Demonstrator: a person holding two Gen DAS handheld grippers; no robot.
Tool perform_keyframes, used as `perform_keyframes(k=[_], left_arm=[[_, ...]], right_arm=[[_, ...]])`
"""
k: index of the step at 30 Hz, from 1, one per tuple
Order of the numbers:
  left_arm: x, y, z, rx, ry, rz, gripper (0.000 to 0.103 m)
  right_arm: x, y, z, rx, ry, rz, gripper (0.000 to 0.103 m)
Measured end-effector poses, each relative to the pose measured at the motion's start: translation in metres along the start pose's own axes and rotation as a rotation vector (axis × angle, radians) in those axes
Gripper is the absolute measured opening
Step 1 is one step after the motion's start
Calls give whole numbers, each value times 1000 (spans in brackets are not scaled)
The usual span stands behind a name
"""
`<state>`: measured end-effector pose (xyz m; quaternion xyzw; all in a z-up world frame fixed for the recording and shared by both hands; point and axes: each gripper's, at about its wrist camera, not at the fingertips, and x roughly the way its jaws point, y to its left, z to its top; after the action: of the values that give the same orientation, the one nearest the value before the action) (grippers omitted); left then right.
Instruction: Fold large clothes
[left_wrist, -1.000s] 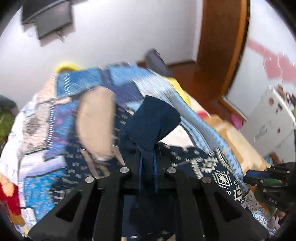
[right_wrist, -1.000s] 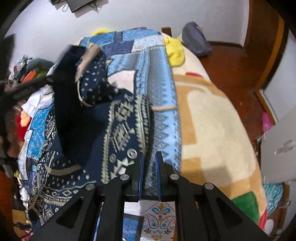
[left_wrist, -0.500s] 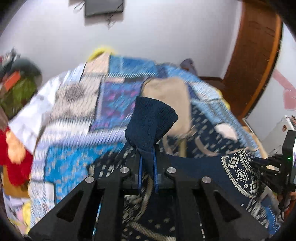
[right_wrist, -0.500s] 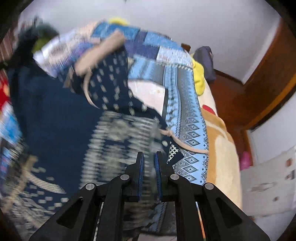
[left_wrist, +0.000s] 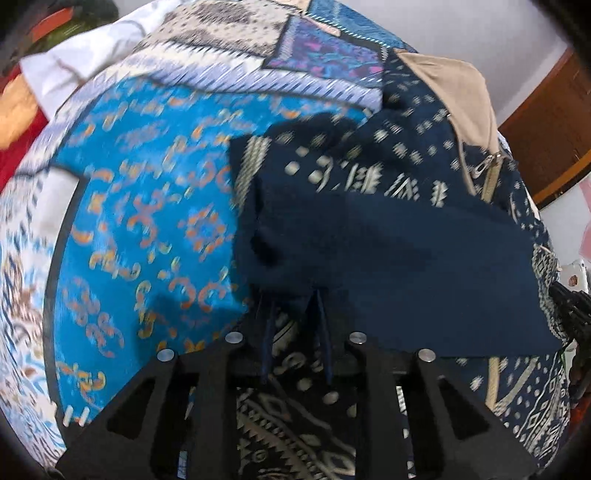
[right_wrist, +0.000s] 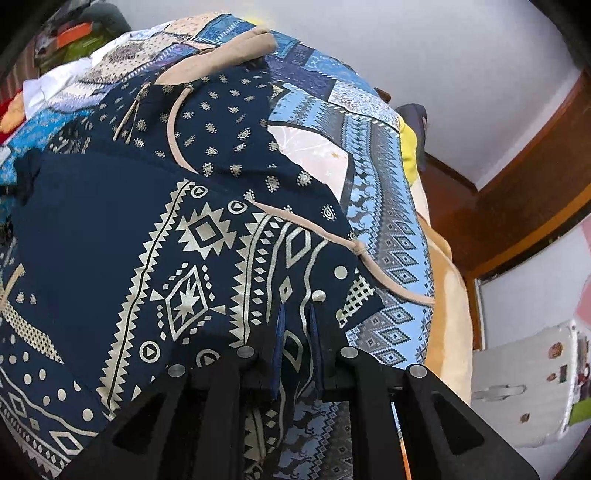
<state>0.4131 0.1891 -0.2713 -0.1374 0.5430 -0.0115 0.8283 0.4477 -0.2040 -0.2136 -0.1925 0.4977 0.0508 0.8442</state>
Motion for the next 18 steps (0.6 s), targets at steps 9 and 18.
perform_keyframes(k=[9,18], left_arm=[[-9,19,-27,3,25,125,30],[-63,-22,-29,149,-64,196,45]], right_arm=[[0,-13,-3,54,9,45,12],[-12,-50,-16,182,4,42,84]])
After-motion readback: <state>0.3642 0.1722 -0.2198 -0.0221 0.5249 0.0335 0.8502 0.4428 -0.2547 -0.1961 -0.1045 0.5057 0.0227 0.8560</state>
